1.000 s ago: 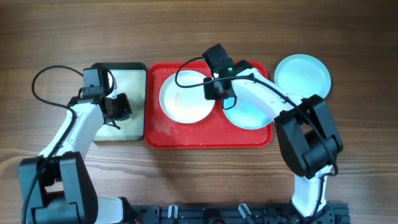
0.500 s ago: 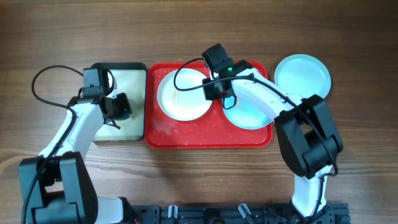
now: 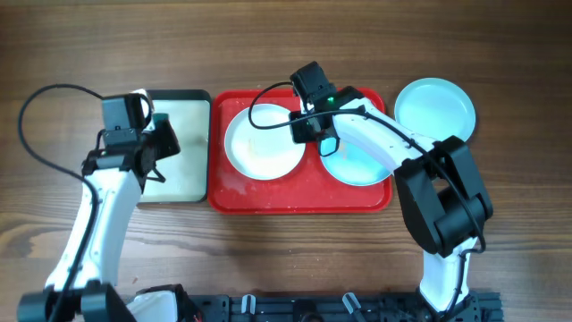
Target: Clean dirty plates on tray and stack at the side
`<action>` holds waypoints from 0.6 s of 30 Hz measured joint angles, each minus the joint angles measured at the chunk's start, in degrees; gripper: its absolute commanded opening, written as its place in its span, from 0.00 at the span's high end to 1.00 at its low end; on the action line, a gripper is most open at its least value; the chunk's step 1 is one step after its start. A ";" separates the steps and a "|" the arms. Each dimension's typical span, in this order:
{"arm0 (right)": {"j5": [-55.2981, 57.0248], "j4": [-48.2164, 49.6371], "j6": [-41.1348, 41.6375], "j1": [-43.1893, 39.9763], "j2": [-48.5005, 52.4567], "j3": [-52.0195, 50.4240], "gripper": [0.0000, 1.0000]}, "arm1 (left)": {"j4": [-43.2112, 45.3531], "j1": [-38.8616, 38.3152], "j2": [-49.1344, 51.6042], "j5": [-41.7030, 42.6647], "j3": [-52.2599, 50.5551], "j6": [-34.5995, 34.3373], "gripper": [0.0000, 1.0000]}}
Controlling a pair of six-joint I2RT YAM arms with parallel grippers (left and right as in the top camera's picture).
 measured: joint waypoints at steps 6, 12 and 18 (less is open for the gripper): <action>-0.04 1.75 0.24 0.00 0.00 0.00 0.96 | -4.83 0.00 -0.79 -1.20 1.29 1.16 0.96; -1.18 0.98 2.01 0.00 0.00 0.00 0.96 | -11.08 0.00 -0.44 -1.46 8.13 2.19 0.96; -1.49 0.02 2.43 0.00 0.00 0.00 0.96 | -11.63 0.00 2.49 -0.28 9.18 2.64 0.96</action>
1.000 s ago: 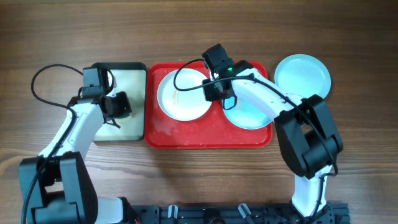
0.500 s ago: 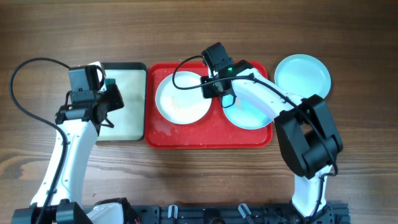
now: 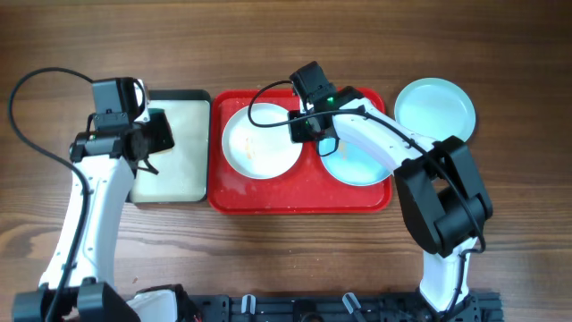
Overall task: Clean dirty plates on tray and stack at the side
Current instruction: 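Scrub the white plate with the sponge in the left gripper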
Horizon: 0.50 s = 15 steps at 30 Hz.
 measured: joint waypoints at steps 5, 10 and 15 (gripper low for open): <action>-0.02 -0.13 0.44 0.02 0.00 0.00 0.96 | 0.48 0.00 1.57 0.17 0.00 0.02 0.96; -0.04 -0.74 1.31 0.02 0.00 0.00 0.96 | 0.04 0.00 1.97 -0.48 0.13 0.07 0.96; -0.02 -0.90 1.51 0.02 0.00 0.00 0.96 | -6.10 0.00 4.42 -2.05 6.05 0.46 0.96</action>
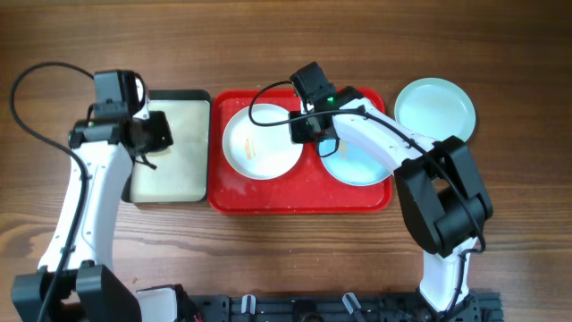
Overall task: Clean dirty plates on tray and stack at the side
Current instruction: 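Scrub the white plate with the sponge in the left gripper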
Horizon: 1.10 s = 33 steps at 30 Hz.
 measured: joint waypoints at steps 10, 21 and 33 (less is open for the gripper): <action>-0.02 0.00 0.00 -0.02 0.00 0.00 0.96 | 0.37 -8.22 4.52 0.50 5.51 -2.29 0.96; -0.02 0.02 0.00 0.00 0.00 0.00 0.96 | 2.47 -21.73 11.13 3.74 5.55 -13.90 0.96; -0.02 0.02 0.02 0.00 0.00 0.00 0.96 | 3.50 -24.87 19.65 4.00 5.55 -15.19 0.96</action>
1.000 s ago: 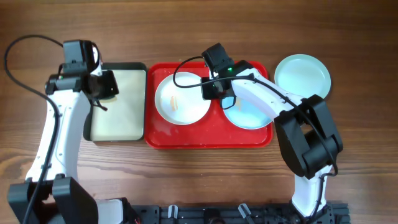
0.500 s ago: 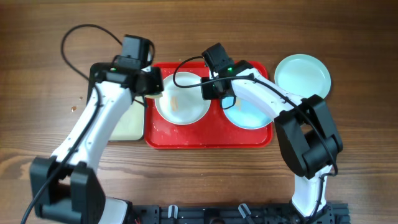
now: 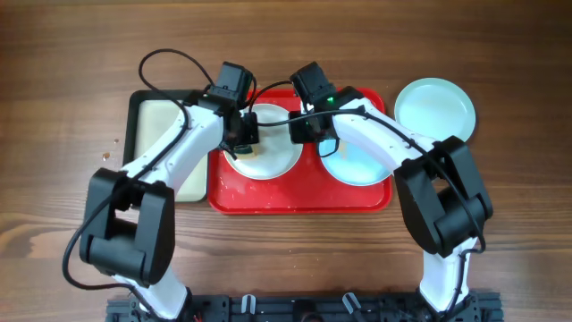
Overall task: Clean dirty plates on tray and stack at the side
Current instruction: 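Scrub the white plate with the sponge in the left gripper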
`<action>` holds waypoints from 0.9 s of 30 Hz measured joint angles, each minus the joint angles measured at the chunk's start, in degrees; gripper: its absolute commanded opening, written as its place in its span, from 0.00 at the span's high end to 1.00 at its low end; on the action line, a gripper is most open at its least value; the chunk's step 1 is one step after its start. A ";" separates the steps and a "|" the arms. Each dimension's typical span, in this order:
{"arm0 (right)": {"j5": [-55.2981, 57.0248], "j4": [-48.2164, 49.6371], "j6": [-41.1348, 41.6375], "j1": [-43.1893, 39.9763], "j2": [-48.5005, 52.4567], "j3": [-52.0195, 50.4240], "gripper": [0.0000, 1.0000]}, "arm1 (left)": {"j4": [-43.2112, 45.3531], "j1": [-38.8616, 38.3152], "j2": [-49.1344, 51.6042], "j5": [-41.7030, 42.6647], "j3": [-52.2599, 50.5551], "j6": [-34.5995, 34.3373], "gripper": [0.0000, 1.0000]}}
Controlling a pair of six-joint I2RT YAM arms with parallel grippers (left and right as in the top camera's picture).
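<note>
A white plate (image 3: pixel 273 152) lies in the left half of the red tray (image 3: pixel 299 199); my left gripper (image 3: pixel 243 136) is low over its left part and hides that side. Whether its fingers hold anything cannot be told from above. A light blue plate (image 3: pixel 357 163) lies in the tray's right half. My right gripper (image 3: pixel 323 139) sits at that plate's upper left rim, between the two plates, its fingers hidden under the wrist. Another light blue plate (image 3: pixel 435 109) rests on the table right of the tray.
A black tray (image 3: pixel 136 125) with a beige pad inside stands against the red tray's left side. The left arm crosses over it. Small crumbs lie on the wood at the far left. Cables loop above both wrists.
My left gripper has gone from above the beige pad in the black tray to the left part of the white plate on the red tray. The right arm has not moved.
My left gripper stayed over the black tray through all three earlier moments, shifting a little to the left and upward there. The white plate showed orange smears. Now the left gripper is over that plate. The right gripper stayed between the two plates throughout.
</note>
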 measured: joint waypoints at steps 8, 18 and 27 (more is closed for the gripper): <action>0.02 -0.02 0.00 0.00 0.00 0.00 0.96 | 1.33 -0.22 3.06 -1.46 0.00 -1.51 0.96; -0.35 -0.04 0.24 -0.07 0.04 0.00 0.96 | 1.62 -0.11 6.60 0.76 1.40 -3.74 0.96; -1.86 -0.09 0.44 -0.68 0.11 -0.02 0.96 | 2.58 -0.04 7.69 8.41 2.10 -3.85 0.96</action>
